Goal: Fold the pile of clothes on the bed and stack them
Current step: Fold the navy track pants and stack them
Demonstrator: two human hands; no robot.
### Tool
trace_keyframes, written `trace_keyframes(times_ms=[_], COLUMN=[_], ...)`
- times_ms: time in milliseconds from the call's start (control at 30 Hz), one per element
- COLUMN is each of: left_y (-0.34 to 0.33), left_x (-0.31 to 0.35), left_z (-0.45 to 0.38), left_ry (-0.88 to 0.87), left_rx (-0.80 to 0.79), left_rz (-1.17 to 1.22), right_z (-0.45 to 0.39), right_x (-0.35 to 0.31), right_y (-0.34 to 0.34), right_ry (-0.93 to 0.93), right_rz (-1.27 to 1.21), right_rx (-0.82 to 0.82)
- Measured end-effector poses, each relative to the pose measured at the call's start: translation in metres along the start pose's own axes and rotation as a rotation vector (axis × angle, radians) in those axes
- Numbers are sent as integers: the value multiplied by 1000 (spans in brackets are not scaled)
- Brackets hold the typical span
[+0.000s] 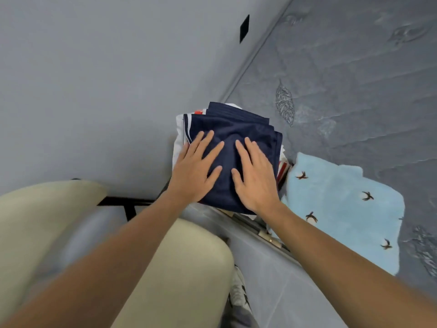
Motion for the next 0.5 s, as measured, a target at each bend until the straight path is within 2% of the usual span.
trace_keyframes(times_ms=[67, 167, 300, 400, 500], left_y=[-20, -26, -8, 14, 21], left_x=[-3, -5, 10, 43, 111], left_z=[4, -2, -5, -22, -45], left_ry=[47, 61, 95, 69, -32], left_rx=[-26, 10, 79, 134, 142], left_rz=[-61, -159, -224, -204, -143], right_z=[1, -5, 1, 10, 28], right_x=[4, 9, 27, 61, 112], right_y=[-19, -23, 5, 44, 92], right_ry=[45, 57, 28, -42, -83], right_rz=[80, 89, 48, 22, 32], right_rx=[-98, -65, -7, 47, 109])
Point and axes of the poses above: each hand's wrist, its own z-axis away from the middle knuckle, its own y-axis out of the back of the hand, x = y × z, the point moved 4 cm from there along -z, towards the middle knuckle, and after that the axes turned 12 degrees about x, right-handed, at the moved point
